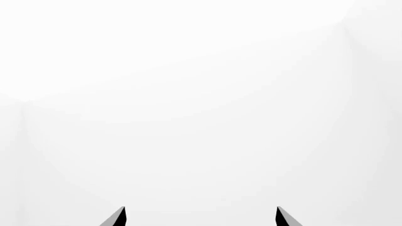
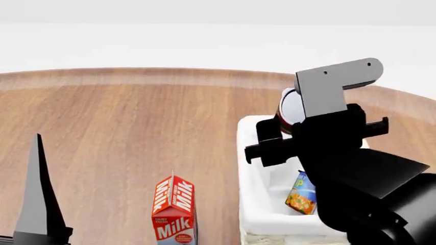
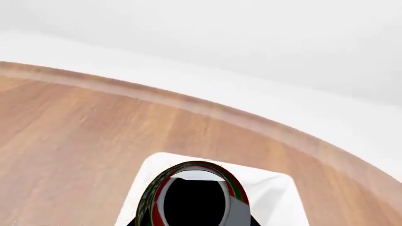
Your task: Pick up the alphabet soup and the tomato sauce, and put them in the basket.
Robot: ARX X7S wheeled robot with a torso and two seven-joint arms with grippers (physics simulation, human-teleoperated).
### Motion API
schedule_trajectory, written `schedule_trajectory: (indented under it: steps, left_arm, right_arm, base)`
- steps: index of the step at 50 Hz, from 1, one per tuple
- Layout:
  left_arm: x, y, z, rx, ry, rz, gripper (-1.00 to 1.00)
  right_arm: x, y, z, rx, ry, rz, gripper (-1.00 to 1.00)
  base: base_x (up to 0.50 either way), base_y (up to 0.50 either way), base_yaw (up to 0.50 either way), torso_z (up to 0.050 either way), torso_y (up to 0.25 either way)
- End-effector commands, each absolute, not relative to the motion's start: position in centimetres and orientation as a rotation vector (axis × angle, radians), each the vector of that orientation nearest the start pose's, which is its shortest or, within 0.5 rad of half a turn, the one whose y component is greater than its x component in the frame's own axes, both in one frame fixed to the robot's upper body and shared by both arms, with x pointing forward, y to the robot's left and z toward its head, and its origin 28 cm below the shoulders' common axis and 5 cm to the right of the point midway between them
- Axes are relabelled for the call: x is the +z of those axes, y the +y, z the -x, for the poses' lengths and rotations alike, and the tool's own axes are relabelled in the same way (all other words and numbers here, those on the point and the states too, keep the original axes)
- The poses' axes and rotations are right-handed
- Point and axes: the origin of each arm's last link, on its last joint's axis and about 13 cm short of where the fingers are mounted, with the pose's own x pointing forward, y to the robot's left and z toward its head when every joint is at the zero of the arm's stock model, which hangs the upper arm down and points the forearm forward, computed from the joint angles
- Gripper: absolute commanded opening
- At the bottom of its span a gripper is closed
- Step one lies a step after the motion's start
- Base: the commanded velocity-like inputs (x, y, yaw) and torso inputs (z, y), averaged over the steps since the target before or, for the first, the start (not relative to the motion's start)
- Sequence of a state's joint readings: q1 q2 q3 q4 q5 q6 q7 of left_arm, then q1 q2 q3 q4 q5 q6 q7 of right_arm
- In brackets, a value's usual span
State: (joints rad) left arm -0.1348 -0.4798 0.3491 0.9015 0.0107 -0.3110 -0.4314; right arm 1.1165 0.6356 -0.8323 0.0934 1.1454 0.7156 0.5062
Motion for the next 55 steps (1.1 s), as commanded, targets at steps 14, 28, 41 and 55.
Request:
schedule_trajectory:
  steps: [14,28,41,55]
  left_arm:
    - [18.1,20.5,-17.4,-0.029,-0.687,-0.255,1.00]
    - [17.7,20.4,-17.4,-0.033,-0.679,-0.251,1.00]
    - [17.7,20.4,-17.5,-0.034,-0.679,-0.248,1.00]
    - [17.7,20.5,-17.6,-0.033,-0.677,-0.247,1.00]
  right_arm:
    - [16.0,-13.9,-37.8,-0.014,0.386,0.181,-1.00]
    - [14.4,-13.5,-39.1,-0.054,0.397,0.199,-1.00]
    - [13.8,-12.7,-39.6,-0.045,0.466,0.197,-1.00]
    - [13.5,-12.6,-39.5,-0.052,0.531,0.180,-1.00]
  base:
    - [0.00,0.00,0.00,0.000,0.001]
    - [0.00,0.00,0.00,0.001,0.000]
    - [0.00,0.00,0.00,0.000,0.000]
    - [0.00,0.00,0.00,0.000,0.001]
